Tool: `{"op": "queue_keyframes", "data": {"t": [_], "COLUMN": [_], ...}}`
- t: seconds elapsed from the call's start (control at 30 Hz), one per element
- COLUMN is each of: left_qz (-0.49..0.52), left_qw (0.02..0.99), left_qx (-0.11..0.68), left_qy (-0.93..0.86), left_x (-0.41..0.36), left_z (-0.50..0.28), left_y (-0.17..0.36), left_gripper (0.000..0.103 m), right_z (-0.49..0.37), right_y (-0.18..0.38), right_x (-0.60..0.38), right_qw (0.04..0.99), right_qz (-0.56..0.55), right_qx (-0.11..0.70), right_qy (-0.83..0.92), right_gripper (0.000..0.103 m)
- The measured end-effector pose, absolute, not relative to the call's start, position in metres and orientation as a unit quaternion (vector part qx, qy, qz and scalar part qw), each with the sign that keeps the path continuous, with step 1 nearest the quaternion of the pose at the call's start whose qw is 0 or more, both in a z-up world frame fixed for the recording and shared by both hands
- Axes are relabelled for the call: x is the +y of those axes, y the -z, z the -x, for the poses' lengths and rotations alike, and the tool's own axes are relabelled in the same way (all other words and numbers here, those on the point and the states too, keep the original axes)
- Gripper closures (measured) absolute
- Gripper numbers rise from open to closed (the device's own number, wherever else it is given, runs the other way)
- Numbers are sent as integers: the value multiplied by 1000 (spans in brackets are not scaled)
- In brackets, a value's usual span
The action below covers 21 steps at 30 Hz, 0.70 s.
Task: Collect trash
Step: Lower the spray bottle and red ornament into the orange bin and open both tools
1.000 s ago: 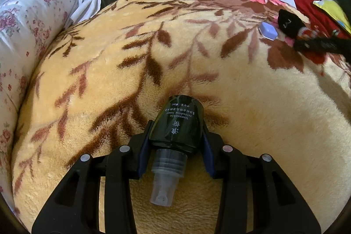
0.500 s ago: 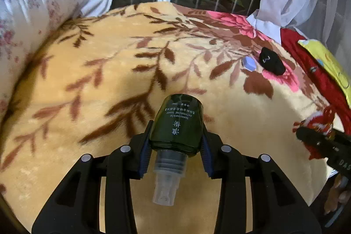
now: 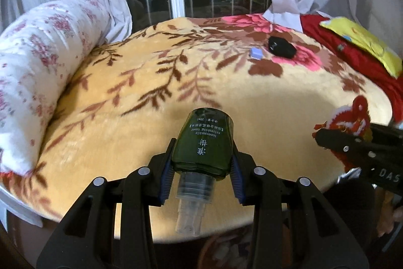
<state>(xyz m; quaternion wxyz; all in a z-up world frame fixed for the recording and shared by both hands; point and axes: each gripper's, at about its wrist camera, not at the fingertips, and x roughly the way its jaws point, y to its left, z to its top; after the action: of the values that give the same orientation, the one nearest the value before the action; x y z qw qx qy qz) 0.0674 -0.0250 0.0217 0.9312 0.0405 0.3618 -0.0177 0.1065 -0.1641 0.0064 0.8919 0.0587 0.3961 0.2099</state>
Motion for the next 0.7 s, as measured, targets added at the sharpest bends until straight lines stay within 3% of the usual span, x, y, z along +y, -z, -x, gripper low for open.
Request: {"op": "queue_keyframes", "data": {"t": [0.3, 0.7], "left_qz": [-43, -40], "left_qw": [911, 851], "left_qx": [408, 518], "left_qy": [47, 78], "left_x": [-40, -47], "left_z": [4, 36], "left_y": [8, 83], "left_gripper": [66, 66], "right_z": [-20, 26], "right_y": [4, 98], "right_x": [-169, -152], "right_qw": [878, 803], "right_qz": [-42, -4], "right_qx": [412, 538], "right_qy": [-238, -256], "right_gripper": [74, 73]}}
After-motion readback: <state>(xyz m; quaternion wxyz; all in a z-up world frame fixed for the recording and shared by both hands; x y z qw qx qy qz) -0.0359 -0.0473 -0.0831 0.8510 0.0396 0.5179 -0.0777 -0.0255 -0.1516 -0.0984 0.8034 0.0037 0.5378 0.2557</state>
